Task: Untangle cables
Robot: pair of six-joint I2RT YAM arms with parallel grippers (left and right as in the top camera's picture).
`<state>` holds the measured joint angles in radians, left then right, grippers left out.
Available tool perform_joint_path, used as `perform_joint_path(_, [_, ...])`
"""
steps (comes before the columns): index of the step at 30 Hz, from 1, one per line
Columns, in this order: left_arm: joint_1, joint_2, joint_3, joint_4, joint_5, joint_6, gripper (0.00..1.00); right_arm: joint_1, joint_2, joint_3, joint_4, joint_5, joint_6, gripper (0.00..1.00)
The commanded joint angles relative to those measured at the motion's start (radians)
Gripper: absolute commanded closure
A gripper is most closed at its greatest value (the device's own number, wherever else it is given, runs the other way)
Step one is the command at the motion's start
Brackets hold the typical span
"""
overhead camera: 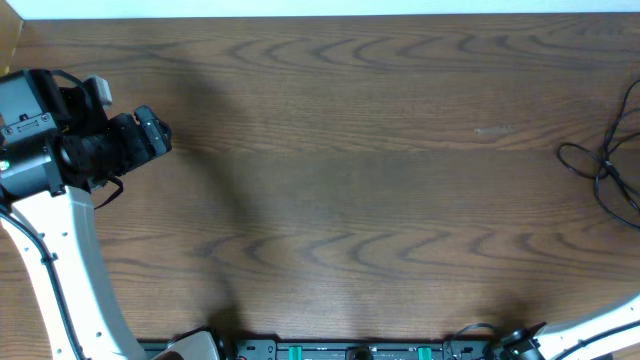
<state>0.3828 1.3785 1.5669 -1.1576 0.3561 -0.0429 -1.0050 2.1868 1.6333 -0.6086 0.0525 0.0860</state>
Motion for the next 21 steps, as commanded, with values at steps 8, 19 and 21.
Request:
perform_joint_path(8, [0.002,0.002,0.006,-0.025,-0.008,0.088,0.07,-0.016,0.037,-0.004,-0.006,-0.18,-0.058,0.66])
perform_joint_path(19, [0.002,0.007,0.006,-0.032,-0.008,0.068,0.07,0.295,-0.492,-0.004,0.005,-0.238,-0.024,0.01])
perform_joint_path(21, [0.002,0.007,0.006,-0.031,-0.008,0.068,0.07,0.408,-0.555,-0.004,0.0,-0.206,-0.031,0.01])
